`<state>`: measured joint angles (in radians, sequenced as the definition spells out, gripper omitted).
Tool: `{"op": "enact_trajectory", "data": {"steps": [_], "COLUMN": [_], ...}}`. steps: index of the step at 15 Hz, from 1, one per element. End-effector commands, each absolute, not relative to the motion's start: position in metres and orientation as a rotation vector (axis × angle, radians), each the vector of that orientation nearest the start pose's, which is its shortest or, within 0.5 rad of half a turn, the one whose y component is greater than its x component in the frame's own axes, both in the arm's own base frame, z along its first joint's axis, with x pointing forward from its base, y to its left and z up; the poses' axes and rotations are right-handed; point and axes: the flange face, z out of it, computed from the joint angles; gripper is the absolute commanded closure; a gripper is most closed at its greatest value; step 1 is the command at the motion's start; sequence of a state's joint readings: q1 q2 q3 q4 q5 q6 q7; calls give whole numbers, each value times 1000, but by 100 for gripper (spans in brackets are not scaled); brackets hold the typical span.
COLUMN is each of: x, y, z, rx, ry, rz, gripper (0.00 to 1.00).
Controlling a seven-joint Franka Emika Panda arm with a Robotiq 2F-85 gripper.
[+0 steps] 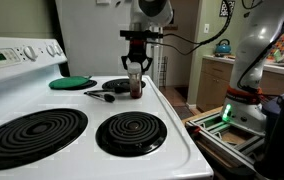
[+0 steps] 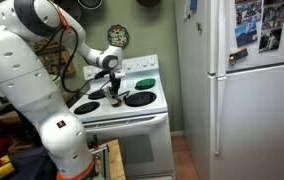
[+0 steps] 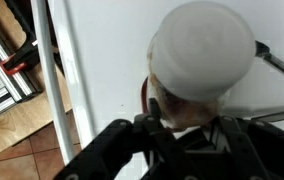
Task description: Turn the ketchup bottle to stand on its white lid
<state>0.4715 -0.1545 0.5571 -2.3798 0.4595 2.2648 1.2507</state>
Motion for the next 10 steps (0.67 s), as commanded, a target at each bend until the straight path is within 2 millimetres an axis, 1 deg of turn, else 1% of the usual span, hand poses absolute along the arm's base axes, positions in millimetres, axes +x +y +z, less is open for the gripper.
{"op": "enact_trajectory", "data": {"steps": [1,10], "x": [231,218], "y": [425,440], "z": [380,387], "rx": [-2920,-2990], "ry": [781,753], "rz": [277,134], "gripper": [82,82]}}
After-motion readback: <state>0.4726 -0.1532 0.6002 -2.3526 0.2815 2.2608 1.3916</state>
